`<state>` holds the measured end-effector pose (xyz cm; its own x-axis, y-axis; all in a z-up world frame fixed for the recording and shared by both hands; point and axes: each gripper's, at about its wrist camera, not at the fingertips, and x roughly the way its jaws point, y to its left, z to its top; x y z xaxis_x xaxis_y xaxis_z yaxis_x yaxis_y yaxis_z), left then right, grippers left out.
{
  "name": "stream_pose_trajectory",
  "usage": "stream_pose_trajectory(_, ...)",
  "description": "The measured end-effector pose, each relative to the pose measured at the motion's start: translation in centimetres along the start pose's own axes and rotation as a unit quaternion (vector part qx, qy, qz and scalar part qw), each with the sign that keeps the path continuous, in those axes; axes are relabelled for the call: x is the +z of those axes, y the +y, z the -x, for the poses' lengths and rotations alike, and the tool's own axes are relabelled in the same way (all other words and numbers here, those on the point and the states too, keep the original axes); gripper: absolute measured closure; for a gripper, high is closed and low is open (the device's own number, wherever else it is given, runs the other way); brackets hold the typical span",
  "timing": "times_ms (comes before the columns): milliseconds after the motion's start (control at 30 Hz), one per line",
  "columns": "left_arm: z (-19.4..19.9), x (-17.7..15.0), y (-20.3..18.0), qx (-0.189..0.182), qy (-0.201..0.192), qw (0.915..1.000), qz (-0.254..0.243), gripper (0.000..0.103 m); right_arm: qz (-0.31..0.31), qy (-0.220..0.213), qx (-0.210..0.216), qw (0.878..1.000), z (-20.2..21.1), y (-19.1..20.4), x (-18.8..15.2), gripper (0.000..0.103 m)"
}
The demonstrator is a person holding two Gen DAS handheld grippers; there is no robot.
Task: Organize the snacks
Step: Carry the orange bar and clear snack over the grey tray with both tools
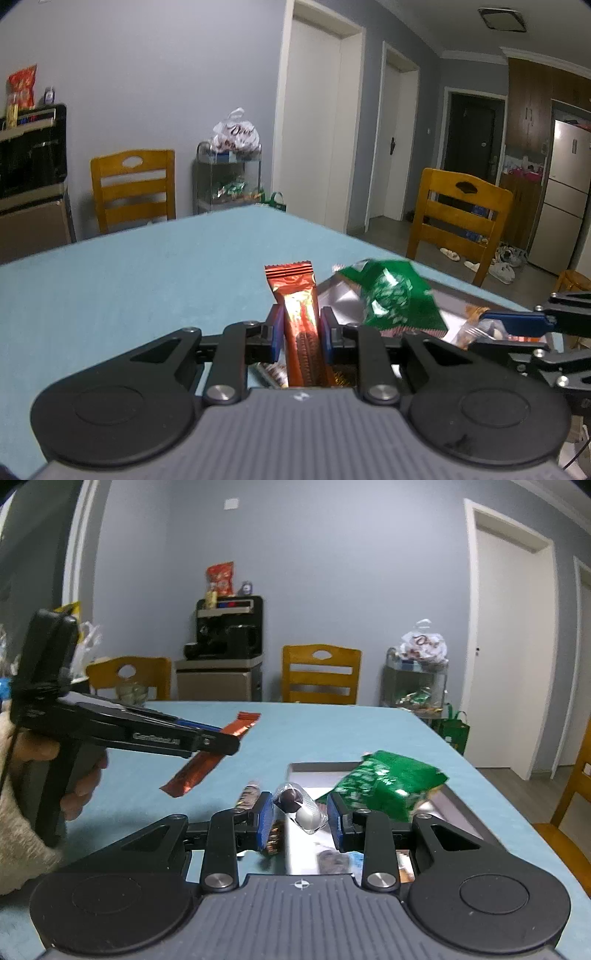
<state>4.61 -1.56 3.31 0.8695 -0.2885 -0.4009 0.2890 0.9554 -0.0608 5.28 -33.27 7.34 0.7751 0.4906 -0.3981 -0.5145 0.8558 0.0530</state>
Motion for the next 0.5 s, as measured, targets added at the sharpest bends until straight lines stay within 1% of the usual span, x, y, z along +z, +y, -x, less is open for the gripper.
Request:
stream_pose_trajectory(200, 0.1, 1.5, -2.2, -0.011, -0.015, 0.9998, -0.005, 0.086, -0.018, -0.009, -0.012, 1.0, 0.4, -2.0, 0.3, 0.07)
stream_pose_trajectory(500, -1.7, 3.5, -6.5, -0.044, -0.04, 0.9982, -0.011, 0.086, -0.031, -0.007, -0.035, 0.999, 0.3, -4.0, -0.3, 0.07)
